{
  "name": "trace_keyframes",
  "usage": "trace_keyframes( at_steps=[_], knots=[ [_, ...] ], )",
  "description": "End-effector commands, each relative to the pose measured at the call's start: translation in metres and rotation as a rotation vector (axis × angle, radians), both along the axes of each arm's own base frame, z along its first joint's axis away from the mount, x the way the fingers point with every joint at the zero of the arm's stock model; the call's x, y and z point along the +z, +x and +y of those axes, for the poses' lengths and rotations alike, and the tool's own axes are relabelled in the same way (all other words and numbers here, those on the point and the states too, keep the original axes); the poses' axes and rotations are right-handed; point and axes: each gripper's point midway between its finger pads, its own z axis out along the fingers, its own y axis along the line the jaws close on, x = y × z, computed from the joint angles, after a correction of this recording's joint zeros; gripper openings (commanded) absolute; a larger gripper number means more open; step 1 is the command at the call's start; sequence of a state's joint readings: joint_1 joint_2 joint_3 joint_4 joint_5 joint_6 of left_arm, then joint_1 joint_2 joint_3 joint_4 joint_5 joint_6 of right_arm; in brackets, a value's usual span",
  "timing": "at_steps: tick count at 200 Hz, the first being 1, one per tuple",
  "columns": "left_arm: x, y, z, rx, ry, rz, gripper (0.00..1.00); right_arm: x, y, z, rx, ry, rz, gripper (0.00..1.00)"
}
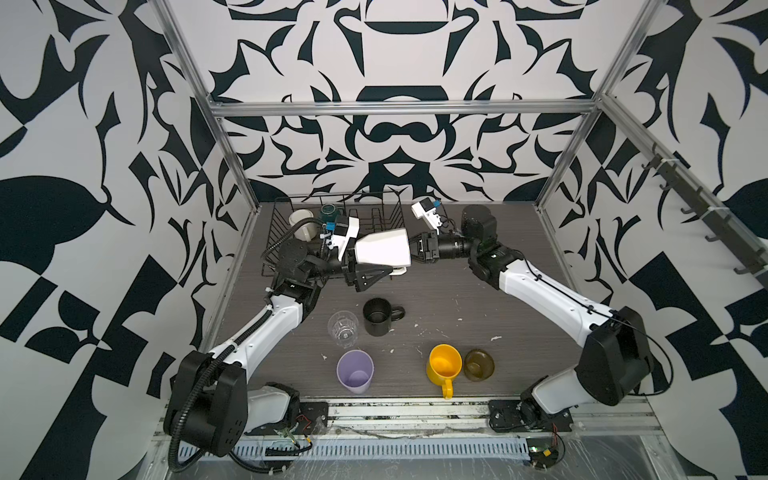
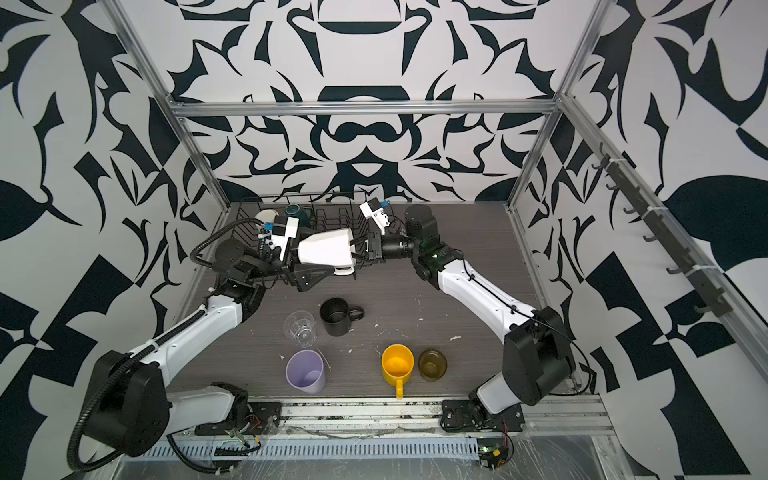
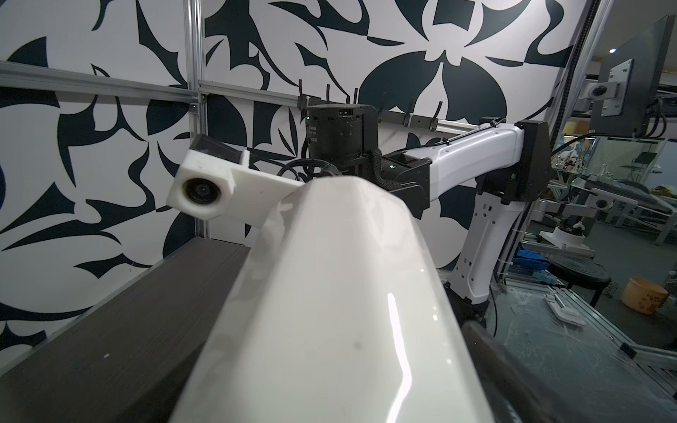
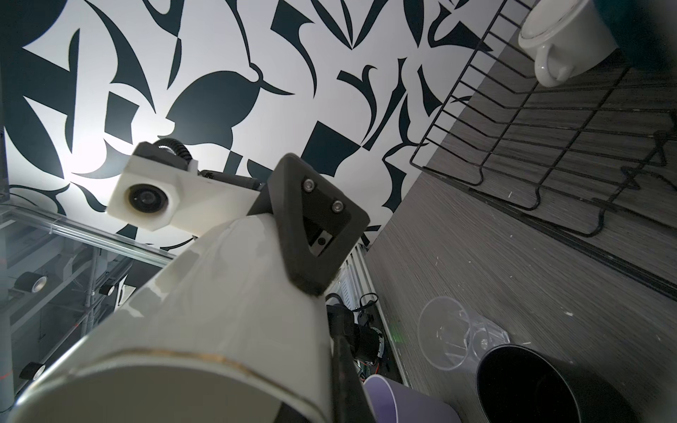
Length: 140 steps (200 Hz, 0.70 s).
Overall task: Load cups into a dish rack
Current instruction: Pick up the cup from the bottom-center of the table.
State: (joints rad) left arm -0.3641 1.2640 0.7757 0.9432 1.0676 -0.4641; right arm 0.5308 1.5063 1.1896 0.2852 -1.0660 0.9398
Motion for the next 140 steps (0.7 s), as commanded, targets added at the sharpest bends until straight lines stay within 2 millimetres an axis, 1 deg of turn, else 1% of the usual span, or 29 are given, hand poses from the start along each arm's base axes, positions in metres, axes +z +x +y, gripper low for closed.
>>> trace_keyframes(
  at_steps=[1, 17, 40, 48, 51, 64, 88, 113, 129, 140],
  knots=[
    [0.014, -0.017, -0.004, -0.084, 0.0, -0.06, 0.94, 0.04, -0.01, 0.004, 0.033, 0.096, -0.132, 0.0],
    [0.015, -0.017, -0.004, -0.085, -0.001, -0.06, 0.92, 0.039, -0.011, 0.006, 0.04, 0.096, -0.128, 0.0],
    [0.018, -0.018, -0.004, -0.089, -0.004, -0.059, 0.86, 0.037, -0.011, 0.008, 0.043, 0.094, -0.121, 0.0],
    [0.019, -0.017, -0.004, -0.09, -0.004, -0.053, 0.86, 0.037, -0.01, 0.008, 0.041, 0.093, -0.12, 0.0],
    [0.019, -0.018, -0.004, -0.091, -0.004, -0.053, 0.82, 0.037, -0.01, 0.008, 0.039, 0.093, -0.12, 0.0],
    [0.022, -0.018, -0.004, -0.092, -0.006, -0.049, 0.76, 0.037, -0.009, 0.007, 0.036, 0.093, -0.12, 0.0],
    [0.023, -0.017, -0.004, -0.092, -0.001, -0.034, 0.61, 0.035, -0.008, 0.008, 0.028, 0.091, -0.117, 0.0],
    [0.026, -0.016, -0.004, -0.081, -0.004, -0.031, 0.42, 0.033, -0.006, 0.009, 0.023, 0.087, -0.11, 0.0],
    [0.029, -0.016, -0.003, -0.071, -0.006, -0.029, 0.3, 0.031, -0.004, 0.008, 0.014, 0.082, -0.104, 0.04],
    [0.029, -0.015, -0.003, -0.064, -0.003, -0.024, 0.25, 0.03, -0.003, 0.008, 0.009, 0.076, -0.1, 0.07]
  ],
)
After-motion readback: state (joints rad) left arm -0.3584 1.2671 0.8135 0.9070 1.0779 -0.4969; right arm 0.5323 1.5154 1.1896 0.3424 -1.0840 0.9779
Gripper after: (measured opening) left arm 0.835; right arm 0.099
